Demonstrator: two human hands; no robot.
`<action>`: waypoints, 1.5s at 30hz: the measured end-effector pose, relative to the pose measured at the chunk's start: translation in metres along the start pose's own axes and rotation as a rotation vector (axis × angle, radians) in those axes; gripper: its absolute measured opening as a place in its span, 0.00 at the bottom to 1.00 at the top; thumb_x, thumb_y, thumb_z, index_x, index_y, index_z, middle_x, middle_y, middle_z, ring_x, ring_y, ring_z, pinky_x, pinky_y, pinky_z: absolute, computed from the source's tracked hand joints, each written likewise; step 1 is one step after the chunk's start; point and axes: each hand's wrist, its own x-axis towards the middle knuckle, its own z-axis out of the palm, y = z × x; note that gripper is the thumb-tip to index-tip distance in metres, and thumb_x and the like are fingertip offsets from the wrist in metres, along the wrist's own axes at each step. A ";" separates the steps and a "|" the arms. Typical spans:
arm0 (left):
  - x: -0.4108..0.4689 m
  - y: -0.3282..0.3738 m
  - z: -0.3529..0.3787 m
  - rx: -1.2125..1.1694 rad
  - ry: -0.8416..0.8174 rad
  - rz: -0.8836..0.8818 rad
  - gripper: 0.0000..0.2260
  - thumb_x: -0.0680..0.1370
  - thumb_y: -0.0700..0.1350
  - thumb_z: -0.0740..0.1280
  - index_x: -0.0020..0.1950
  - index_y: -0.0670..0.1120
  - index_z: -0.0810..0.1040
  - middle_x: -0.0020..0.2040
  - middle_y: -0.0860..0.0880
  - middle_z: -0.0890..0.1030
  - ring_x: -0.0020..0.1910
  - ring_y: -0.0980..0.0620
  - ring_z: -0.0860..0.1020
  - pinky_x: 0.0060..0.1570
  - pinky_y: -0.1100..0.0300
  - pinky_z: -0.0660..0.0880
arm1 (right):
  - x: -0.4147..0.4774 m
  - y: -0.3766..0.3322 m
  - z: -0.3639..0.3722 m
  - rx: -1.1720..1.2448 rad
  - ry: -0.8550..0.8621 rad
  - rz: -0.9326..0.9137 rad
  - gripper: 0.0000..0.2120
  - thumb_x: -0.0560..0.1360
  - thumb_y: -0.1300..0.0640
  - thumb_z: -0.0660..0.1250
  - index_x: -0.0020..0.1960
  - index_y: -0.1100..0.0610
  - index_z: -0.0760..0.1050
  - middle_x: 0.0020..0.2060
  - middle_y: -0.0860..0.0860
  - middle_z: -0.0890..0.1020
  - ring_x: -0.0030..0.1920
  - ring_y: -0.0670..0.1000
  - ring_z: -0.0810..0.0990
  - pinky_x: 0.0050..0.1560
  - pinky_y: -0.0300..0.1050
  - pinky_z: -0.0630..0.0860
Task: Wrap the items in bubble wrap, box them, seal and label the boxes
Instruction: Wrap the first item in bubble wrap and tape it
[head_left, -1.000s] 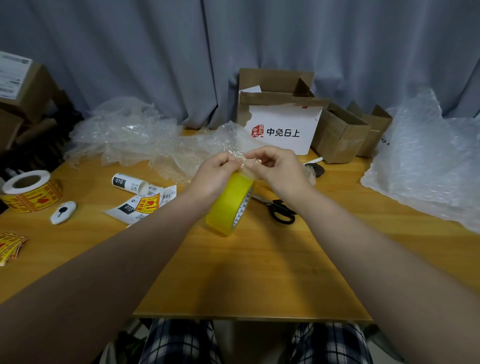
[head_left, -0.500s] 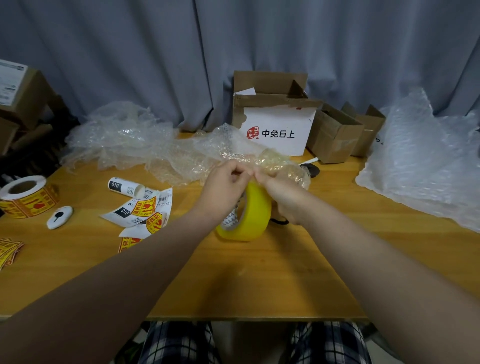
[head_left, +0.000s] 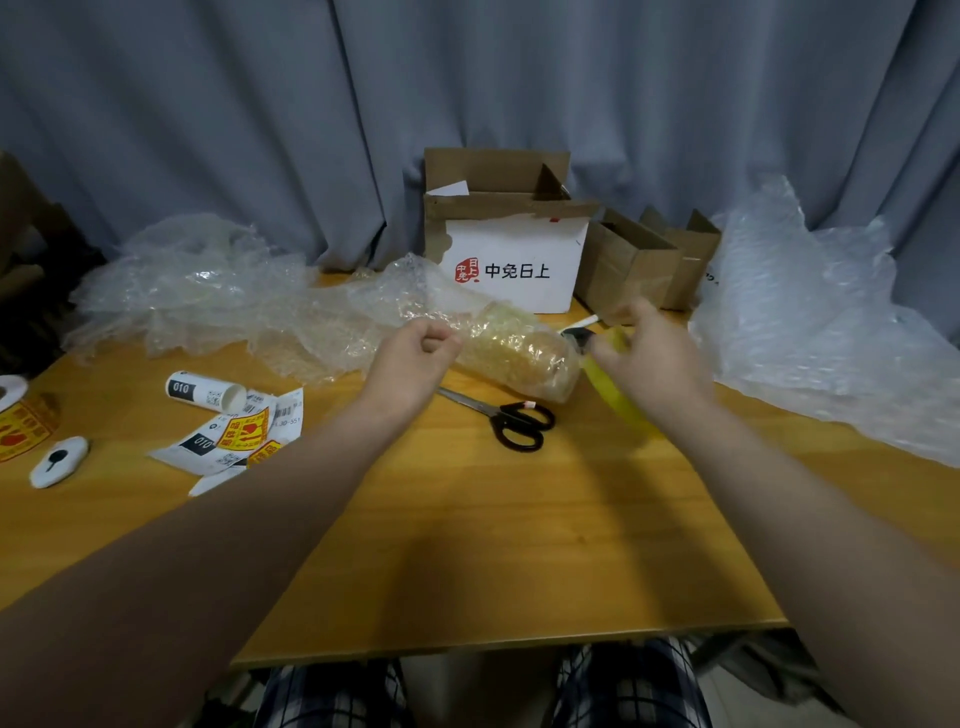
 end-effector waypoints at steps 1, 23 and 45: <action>0.001 -0.002 0.005 0.020 -0.025 -0.002 0.06 0.79 0.46 0.64 0.53 0.46 0.77 0.47 0.53 0.78 0.50 0.54 0.77 0.50 0.62 0.73 | 0.000 0.013 0.008 -0.172 -0.020 -0.005 0.18 0.77 0.47 0.62 0.65 0.52 0.66 0.38 0.50 0.77 0.40 0.56 0.76 0.36 0.48 0.73; 0.009 -0.041 -0.002 0.393 -0.400 0.083 0.11 0.80 0.49 0.61 0.60 0.49 0.78 0.57 0.50 0.76 0.55 0.54 0.73 0.54 0.62 0.69 | 0.050 -0.056 0.080 -0.215 -0.501 0.062 0.53 0.64 0.33 0.72 0.77 0.52 0.47 0.72 0.57 0.63 0.70 0.62 0.64 0.64 0.57 0.70; 0.029 0.043 0.006 0.081 -0.179 0.043 0.17 0.73 0.56 0.54 0.26 0.51 0.66 0.28 0.53 0.66 0.37 0.42 0.68 0.46 0.49 0.63 | 0.018 -0.026 0.087 0.613 0.015 -0.236 0.41 0.58 0.56 0.80 0.66 0.48 0.64 0.58 0.46 0.70 0.61 0.48 0.72 0.58 0.53 0.75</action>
